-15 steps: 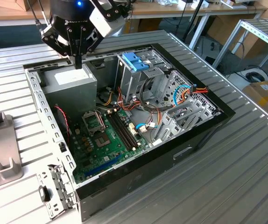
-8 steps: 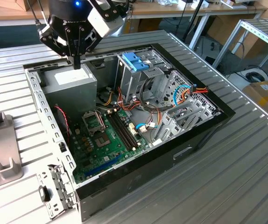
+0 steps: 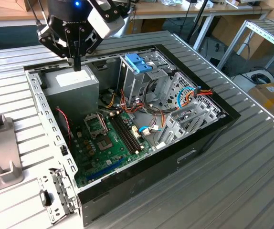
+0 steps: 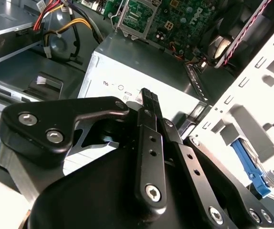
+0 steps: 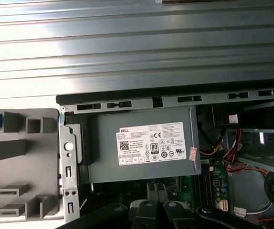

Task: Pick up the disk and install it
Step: 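Reach for the disk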

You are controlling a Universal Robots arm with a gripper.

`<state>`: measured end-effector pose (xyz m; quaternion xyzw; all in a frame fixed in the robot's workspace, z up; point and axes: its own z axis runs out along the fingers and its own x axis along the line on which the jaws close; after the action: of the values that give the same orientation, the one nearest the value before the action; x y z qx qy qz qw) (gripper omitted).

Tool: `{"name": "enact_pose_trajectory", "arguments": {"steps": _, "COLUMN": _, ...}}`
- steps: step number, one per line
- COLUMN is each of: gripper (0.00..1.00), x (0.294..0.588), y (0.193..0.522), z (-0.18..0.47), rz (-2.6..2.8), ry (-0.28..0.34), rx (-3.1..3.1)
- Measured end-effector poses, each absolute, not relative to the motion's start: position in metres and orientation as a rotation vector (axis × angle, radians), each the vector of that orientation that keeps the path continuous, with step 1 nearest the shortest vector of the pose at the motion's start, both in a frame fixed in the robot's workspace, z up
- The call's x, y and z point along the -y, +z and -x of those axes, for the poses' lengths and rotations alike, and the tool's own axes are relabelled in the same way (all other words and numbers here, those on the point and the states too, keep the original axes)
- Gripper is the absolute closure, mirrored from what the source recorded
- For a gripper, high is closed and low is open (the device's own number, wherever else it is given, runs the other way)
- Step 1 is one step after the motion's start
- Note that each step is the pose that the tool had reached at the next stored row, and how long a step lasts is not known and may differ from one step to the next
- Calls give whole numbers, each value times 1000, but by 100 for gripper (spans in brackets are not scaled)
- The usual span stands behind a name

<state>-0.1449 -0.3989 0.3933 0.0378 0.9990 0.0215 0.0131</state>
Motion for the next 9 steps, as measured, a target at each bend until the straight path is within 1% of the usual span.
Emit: {"name": "enact_pose_trajectory", "arguments": {"steps": 9, "gripper": 90, "x": 399, "y": 393, "z": 149, "rz": -118, "ry": 67, "rx": -3112}}
